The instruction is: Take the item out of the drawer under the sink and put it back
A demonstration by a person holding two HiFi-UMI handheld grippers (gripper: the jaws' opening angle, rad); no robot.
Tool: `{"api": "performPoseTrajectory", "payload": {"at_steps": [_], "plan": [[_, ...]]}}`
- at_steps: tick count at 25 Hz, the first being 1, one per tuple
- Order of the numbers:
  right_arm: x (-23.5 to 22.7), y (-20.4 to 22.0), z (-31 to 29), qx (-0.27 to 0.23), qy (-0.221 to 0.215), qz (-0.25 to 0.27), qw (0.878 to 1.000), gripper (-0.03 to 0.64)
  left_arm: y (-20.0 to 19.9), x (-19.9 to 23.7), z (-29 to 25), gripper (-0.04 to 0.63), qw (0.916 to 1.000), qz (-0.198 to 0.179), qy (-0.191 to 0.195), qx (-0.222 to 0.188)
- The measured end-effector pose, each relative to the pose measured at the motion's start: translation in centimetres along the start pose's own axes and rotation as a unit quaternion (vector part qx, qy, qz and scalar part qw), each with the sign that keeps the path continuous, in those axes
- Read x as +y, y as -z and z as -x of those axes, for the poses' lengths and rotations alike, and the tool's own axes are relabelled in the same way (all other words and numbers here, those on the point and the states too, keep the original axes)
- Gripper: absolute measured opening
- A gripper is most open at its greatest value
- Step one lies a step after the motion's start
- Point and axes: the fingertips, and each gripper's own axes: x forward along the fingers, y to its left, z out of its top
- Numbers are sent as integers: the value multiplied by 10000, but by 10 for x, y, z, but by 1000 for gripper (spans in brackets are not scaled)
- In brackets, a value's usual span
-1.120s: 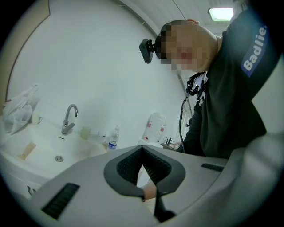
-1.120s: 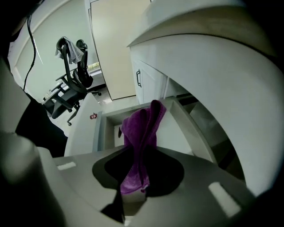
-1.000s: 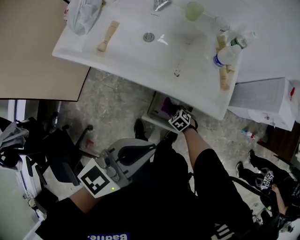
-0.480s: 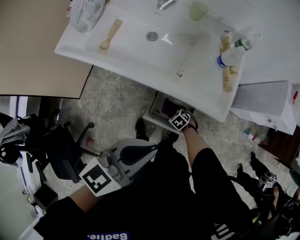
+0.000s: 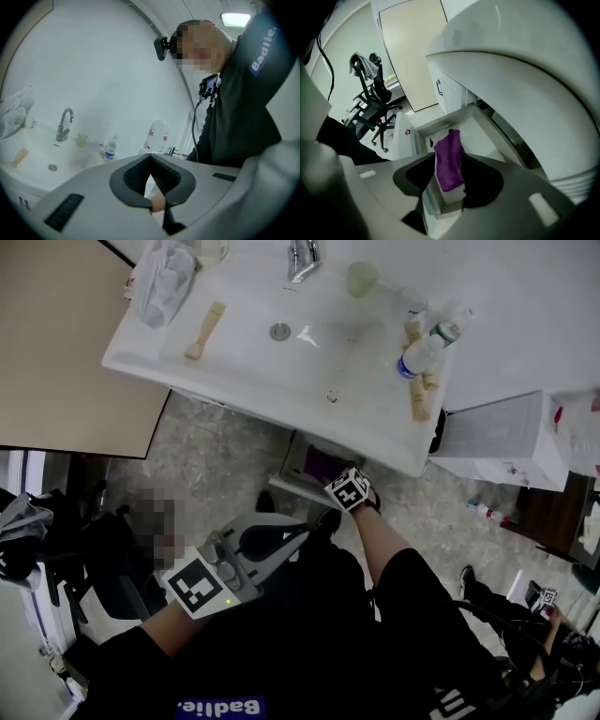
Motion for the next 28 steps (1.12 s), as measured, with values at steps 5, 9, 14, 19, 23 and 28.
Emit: {"api": "performPoseTrajectory", "payload": {"at_steps": [5, 9, 14, 19, 23, 28], "plan": [[7, -1, 49, -286, 98, -108, 9995, 156, -13, -16, -2, -11, 9997, -79, 188, -115], [9, -8, 89, -620, 171, -167, 9978, 156, -20, -25, -7, -11, 9993, -138, 333, -138], [14, -23, 147, -1214, 221, -493, 9911, 156, -34, -35, -16, -11, 9983, -233, 501, -207], [29, -51, 206, -1992, 117, -848, 9762, 153, -50, -41, -23, -11, 9972, -329, 589, -328], [43, -68, 255, -2559, 37, -958, 9619, 140, -59, -46, -31, -11, 9960, -387, 726, -361], [53, -77, 307, -3224, -131, -1364, 9366, 112, -62, -50, -40, -12, 9949, -439, 827, -380]]}}
